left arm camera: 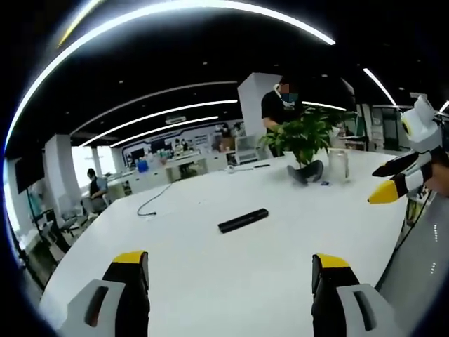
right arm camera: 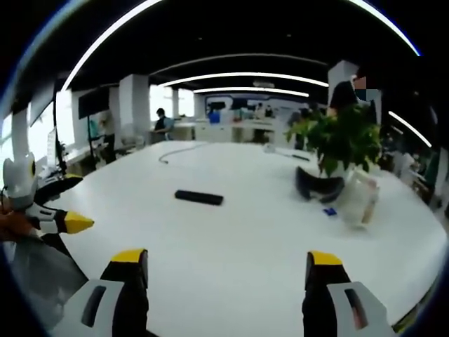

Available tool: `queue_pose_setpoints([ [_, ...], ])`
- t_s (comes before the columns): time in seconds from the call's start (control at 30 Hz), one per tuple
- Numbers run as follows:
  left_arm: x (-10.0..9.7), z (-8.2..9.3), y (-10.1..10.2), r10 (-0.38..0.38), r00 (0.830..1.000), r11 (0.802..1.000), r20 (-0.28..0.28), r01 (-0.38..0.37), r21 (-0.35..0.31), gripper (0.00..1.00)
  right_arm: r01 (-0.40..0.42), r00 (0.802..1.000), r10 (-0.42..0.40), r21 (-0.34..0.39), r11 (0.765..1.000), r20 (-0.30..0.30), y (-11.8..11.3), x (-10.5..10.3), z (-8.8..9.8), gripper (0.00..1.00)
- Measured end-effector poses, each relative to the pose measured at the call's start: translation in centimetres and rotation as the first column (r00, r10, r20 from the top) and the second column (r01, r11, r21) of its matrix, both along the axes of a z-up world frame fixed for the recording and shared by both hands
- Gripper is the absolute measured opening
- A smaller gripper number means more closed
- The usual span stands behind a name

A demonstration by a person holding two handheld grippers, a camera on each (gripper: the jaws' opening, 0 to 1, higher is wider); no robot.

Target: Press the specified remote control buttons in sequence, fully releasing each button before pressing the next.

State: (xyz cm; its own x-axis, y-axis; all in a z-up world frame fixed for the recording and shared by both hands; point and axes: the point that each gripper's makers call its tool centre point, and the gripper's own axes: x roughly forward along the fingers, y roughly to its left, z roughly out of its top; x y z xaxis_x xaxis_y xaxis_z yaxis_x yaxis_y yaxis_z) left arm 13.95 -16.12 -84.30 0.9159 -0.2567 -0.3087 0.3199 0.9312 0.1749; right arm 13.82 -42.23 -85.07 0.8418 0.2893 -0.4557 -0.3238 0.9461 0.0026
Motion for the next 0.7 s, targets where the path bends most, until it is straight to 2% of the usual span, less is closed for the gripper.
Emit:
queue_pose_setpoints([
  [0.2, 0.0, -0.3, 0.0, 0.007, 1.0, 1.0, -0.014, -0.007, -0.014, 1.0, 0.021, 1.0, -0.021, 0.024, 0.999, 0.0, -0.5, 0.1, 0.0, 0.9],
  [0.33, 0.1, -0.7, 0.0, 0.019, 0.999, 1.0, -0.031, -0.019, 0.005, 1.0, 0.015, 1.0, -0.014, 0.032, 0.999, -0.013, -0.4, 0.1, -0.2, 0.9],
  [0.5, 0.2, -1.2, 0.6, 0.047, 0.997, 0.999, -0.054, -0.047, 0.001, 1.0, -0.003, 0.998, 0.005, 0.031, 1.0, -0.056, 0.0, 0.0, -1.0, 0.91],
  [0.7, 0.3, -1.3, 1.7, 0.092, 0.994, 0.996, -0.061, -0.093, -0.012, 1.0, -0.027, 0.997, 0.03, 0.046, 0.999, -0.07, 0.6, -0.2, -1.1, 0.9],
])
